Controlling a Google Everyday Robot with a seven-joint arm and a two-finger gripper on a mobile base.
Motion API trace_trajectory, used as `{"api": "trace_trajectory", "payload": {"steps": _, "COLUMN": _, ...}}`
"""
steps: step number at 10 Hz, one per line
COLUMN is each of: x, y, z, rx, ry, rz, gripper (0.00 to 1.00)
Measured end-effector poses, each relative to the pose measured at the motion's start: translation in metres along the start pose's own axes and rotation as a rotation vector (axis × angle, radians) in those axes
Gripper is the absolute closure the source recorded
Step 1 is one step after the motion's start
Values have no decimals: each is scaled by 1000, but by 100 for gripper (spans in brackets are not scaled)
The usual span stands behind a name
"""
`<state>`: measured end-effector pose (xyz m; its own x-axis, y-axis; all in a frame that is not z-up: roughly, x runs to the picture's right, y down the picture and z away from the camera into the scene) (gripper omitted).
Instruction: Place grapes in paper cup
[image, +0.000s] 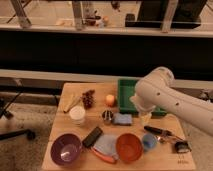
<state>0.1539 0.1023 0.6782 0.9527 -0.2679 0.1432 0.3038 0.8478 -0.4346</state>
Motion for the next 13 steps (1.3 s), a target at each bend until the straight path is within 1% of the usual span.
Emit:
{"api": "trace_trajectory", "payload": {"steps": 1, "x": -14, "y": -4, "z": -1, "rx": 2, "ry": -2, "rz": -17, "gripper": 20}}
{"api": "trace_trajectory", "payload": {"steps": 2, "x": -21, "y": -6, "z": -1, "rx": 4, "ry": -3, "rz": -27, "gripper": 20}}
{"api": "trace_trajectory", "payload": {"steps": 8, "x": -85, "y": -22, "z": -2, "rx": 15, "ry": -3, "rz": -113, "gripper": 20}}
{"api": "trace_trajectory", "payload": {"steps": 10, "x": -93, "y": -25, "z": -2, "rx": 10, "ry": 3, "rz": -127, "gripper": 20}}
{"api": "trace_trajectory", "payload": {"steps": 11, "x": -104, "y": -32, "z": -2, "rx": 17, "ry": 0, "rz": -139, "gripper": 20}}
{"api": "trace_trajectory", "payload": {"steps": 13, "x": -112, "y": -39, "z": -2, "rx": 20, "ry": 2, "rz": -147, "gripper": 20}}
